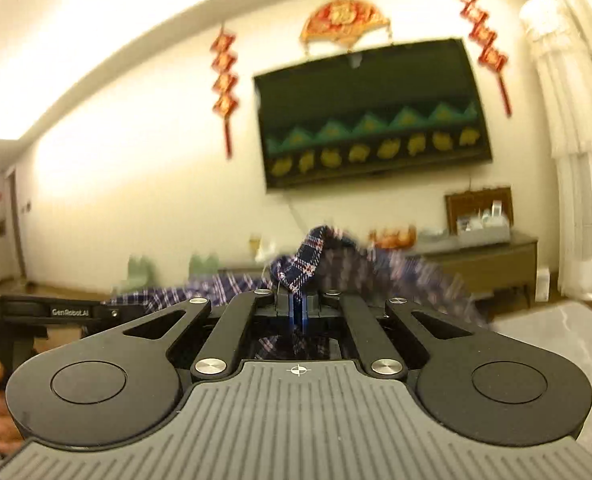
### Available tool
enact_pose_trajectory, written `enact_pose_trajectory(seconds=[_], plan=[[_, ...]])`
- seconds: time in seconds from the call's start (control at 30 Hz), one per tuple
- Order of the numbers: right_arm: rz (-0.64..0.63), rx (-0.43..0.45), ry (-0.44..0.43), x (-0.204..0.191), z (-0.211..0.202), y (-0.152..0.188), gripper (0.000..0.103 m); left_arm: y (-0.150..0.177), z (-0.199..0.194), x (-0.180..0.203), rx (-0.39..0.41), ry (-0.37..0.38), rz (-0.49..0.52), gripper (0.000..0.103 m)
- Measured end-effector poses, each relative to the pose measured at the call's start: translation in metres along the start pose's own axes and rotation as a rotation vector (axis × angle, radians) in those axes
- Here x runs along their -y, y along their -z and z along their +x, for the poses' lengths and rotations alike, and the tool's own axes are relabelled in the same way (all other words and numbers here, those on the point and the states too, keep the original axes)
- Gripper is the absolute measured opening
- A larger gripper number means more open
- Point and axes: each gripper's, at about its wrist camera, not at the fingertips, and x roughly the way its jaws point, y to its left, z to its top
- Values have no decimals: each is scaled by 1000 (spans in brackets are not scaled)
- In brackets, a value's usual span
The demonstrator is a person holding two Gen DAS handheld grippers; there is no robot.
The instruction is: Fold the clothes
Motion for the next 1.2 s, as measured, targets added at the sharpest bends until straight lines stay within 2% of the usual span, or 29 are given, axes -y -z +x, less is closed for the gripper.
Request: enact_pose_trajectory(seconds=[0.07,0.1,0.17,0.2,0.23,0.27,0.3,0.37,0.43,0.5,0.57,0.63,0.73,0.77,0.8,0.83,0.87,0.9,0.97,1.07,1.13,1.17,1.2], plan=[[38,-282,-14,4,18,50,1,48,24,0,-219,-42,67,5],[68,-366,-9,7,22,68,2,68,30,-4,-293,-53,70,6],[134,-492,8,13,22,97,4,85,21,-12,-305,-69,62,24],[154,-478,1,15,16,96,18,83,12,-17,-280,-77,51,30],[149,-428,12,17,7,87,29,79,2,-22,-252,-87,38,39],[138,-375,29,19,-2,76,55,72,-8,-26,-217,-109,25,49],[136,-319,40,22,-8,63,76,64,-15,-25,-176,-136,27,54],[136,-206,60,28,-18,38,92,49,-27,-19,-91,-192,39,68],[144,-141,100,39,-7,17,92,32,-20,-3,-66,-174,56,70],[136,-140,160,47,25,4,97,25,-2,22,-73,-136,88,70],[93,-250,209,55,83,9,97,24,25,45,-108,-92,111,71],[82,-399,247,65,138,30,91,23,49,70,-136,-19,120,71],[74,-527,262,80,174,68,86,29,84,97,-178,1,139,73],[75,-550,252,83,178,80,71,35,98,104,-204,-2,141,61],[92,-549,224,87,178,83,60,39,110,107,-227,-6,143,45],[115,-540,192,90,177,83,45,42,121,109,-251,-16,152,1],[140,-536,177,91,174,80,26,43,126,104,-262,-23,152,1],[130,-491,180,92,167,70,8,37,125,96,-243,-8,129,1],[89,-374,196,93,149,45,5,8,93,69,-130,18,77,1],[-10,-70,304,96,97,-28,5,-38,3,-3,59,91,-56,1],[-14,88,338,99,71,-75,5,-48,-39,-46,134,30,-88,1],[2,99,318,99,73,-87,5,-46,-48,-64,132,-26,-100,1],[20,96,292,98,77,-98,5,-39,-47,-81,94,-86,-117,1]])
